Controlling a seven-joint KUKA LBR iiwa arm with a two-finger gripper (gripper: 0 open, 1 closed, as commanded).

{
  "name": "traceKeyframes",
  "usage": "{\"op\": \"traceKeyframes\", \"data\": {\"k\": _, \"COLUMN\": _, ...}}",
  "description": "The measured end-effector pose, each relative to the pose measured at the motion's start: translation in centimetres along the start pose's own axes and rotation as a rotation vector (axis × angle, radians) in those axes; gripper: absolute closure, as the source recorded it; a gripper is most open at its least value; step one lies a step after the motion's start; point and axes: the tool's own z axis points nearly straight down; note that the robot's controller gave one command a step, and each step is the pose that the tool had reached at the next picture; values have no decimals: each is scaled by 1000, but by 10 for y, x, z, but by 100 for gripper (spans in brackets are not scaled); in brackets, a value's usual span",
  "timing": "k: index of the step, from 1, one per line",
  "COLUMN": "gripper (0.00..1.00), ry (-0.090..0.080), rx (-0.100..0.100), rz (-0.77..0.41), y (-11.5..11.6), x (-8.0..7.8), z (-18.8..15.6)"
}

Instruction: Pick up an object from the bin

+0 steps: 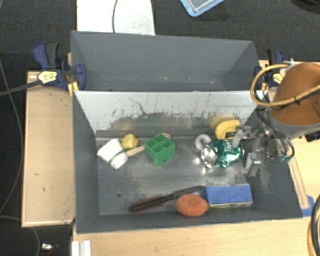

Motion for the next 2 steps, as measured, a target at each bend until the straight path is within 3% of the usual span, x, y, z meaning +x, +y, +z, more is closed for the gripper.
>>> {"op": "traceKeyframes", "data": {"k": 1, "gripper": 0, "ry": -7, "rx": 2, "rz": -3, "y": 0, "x": -2, "z": -4}}
{"op": "traceKeyframes", "data": {"k": 2, "gripper": 0, "ry": -10, "rx": 2, "rz": 56, "y": -6, "x": -26, "z": 38}}
